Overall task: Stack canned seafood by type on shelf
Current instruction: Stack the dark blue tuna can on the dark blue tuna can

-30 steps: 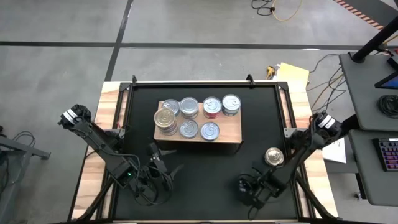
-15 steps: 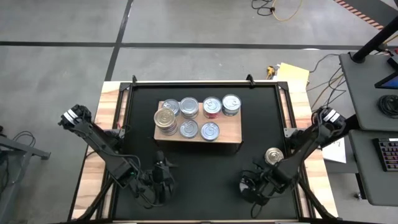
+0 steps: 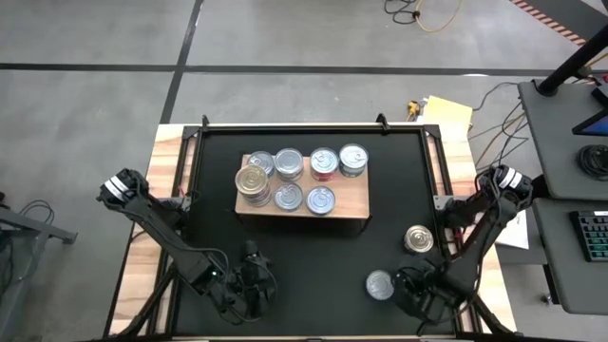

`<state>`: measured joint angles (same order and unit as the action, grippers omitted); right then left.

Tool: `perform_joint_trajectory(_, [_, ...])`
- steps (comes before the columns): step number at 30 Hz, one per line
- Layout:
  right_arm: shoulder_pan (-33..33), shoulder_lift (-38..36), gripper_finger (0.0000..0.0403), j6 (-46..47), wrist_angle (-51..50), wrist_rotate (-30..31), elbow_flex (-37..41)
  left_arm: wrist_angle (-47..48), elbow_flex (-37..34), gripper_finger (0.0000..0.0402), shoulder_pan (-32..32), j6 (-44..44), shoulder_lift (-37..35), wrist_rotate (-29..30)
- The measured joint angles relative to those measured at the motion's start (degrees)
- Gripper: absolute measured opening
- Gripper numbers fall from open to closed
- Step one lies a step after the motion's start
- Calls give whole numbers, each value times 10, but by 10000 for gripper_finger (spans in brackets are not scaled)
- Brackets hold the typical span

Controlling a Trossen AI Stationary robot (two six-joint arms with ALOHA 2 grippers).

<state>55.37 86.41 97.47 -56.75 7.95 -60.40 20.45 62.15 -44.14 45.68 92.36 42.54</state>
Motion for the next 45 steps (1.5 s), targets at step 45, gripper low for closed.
perform_joint_trajectory(45, [18,90,12,40,129,101,38,-119,0,272,7,-62,56,-21])
